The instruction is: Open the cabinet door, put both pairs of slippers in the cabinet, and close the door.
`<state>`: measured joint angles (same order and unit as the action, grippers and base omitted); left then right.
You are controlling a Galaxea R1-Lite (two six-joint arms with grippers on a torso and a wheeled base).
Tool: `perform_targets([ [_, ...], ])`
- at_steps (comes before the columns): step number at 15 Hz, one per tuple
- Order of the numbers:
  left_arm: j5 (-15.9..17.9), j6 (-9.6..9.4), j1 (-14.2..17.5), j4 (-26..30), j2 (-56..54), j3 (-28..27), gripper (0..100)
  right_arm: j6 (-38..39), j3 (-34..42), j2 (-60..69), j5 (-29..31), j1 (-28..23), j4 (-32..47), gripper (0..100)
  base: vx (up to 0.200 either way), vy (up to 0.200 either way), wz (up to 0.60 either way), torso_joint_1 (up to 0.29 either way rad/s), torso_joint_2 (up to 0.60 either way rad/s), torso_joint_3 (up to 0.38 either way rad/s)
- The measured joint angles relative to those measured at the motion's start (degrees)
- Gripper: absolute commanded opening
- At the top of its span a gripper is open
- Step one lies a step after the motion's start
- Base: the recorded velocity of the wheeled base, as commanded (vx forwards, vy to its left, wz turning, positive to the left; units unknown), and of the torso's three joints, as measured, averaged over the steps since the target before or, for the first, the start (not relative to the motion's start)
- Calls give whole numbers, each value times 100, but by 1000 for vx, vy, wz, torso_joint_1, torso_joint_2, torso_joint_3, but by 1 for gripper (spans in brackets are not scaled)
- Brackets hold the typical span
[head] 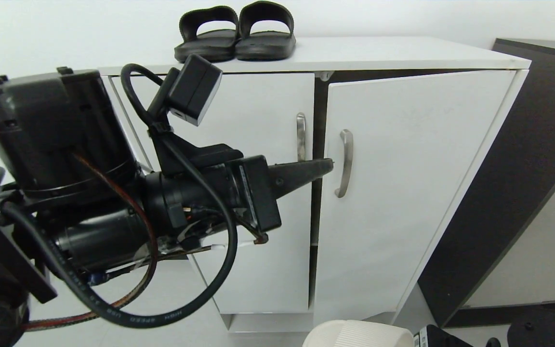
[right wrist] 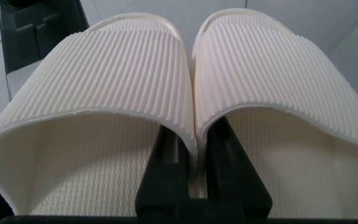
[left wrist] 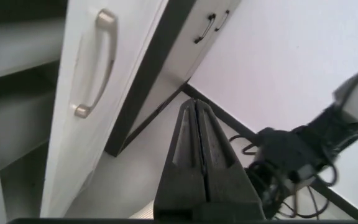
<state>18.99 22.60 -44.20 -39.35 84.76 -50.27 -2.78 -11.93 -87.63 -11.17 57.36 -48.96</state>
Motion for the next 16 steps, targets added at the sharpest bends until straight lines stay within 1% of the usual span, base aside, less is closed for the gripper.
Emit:
perform_targets([
  [2, 9, 93, 201, -50, 137, -210, 0, -9, 6, 0, 0, 0, 0, 0, 0, 0, 0, 0, 0, 0],
  [4, 7, 160, 280, -55, 278, -383, 0, -9, 6, 6, 1, 0, 0, 0, 0, 0, 0, 0, 0, 0],
  [8, -17, 162, 600, -50, 664, -885, 0, -28, 45, 15, 4, 0, -80, 0, 0, 0, 0, 0, 0, 0],
  [13, -28, 151, 813, -52, 1013, -1248, 0, -28, 59, 2, 1, 6, -105, 0, 0, 0, 0, 0, 0, 0],
  [14, -88, 151, 824, -26, 1107, -1386, 0, -28, 61, 2, 4, 9, -102, 0, 0, 0, 0, 0, 0, 0],
  [16, -316, 154, 840, -15, 1331, -1701, 0, -26, 63, 2, 4, 28, -102, 0, 0, 0, 0, 0, 0, 0],
])
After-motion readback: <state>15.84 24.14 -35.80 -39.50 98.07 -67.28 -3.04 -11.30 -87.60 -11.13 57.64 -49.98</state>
